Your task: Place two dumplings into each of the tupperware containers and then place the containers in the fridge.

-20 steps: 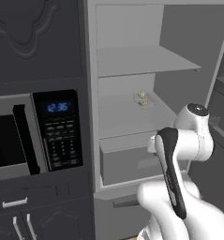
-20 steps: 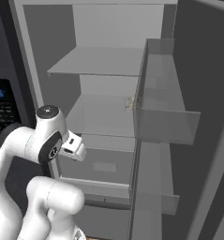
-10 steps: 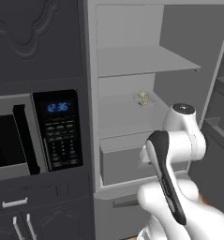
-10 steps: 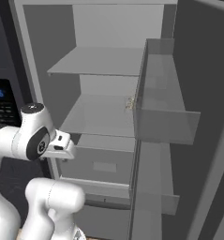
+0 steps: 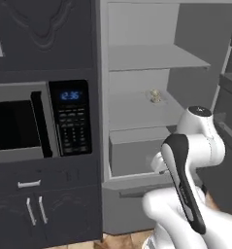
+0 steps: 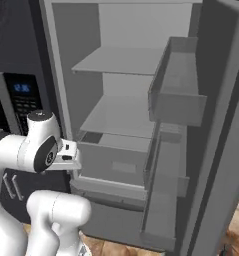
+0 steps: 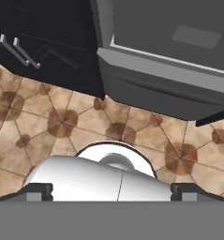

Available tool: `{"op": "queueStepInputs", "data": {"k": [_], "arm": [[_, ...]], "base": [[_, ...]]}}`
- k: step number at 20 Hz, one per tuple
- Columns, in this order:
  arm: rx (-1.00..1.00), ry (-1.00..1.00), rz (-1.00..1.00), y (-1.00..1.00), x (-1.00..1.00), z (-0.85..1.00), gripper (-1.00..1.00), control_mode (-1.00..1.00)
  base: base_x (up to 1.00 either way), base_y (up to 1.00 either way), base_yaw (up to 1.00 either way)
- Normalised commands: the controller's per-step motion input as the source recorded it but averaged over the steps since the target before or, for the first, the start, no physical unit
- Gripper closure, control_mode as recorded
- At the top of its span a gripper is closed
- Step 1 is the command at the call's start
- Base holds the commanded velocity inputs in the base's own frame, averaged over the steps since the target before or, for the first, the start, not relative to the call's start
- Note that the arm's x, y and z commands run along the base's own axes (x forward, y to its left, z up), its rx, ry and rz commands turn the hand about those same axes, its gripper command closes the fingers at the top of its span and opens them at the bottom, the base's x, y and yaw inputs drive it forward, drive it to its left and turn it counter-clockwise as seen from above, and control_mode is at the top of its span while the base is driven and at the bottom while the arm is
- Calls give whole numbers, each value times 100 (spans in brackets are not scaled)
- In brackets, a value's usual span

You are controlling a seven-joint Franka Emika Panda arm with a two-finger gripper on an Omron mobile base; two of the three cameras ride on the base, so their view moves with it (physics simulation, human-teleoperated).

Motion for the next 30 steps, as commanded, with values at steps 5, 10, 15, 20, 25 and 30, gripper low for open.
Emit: {"op": "queueStepInputs", "data": {"k": [5, 10, 15, 20, 25, 30], "arm": [[0, 0, 0, 0, 0, 0, -100, 100], [0, 0, 0, 0, 0, 0, -100, 100], [0, 0, 0, 0, 0, 0, -100, 100], [0, 0, 0, 0, 0, 0, -100, 100], [0, 0, 0, 0, 0, 0, -100, 100], [0, 0, 0, 0, 0, 0, -100, 100]], "base": [[-72, 0, 33], [-78, 0, 39], [-77, 0, 38], [-77, 0, 37], [-74, 2, 39], [-69, 9, 40]]}}
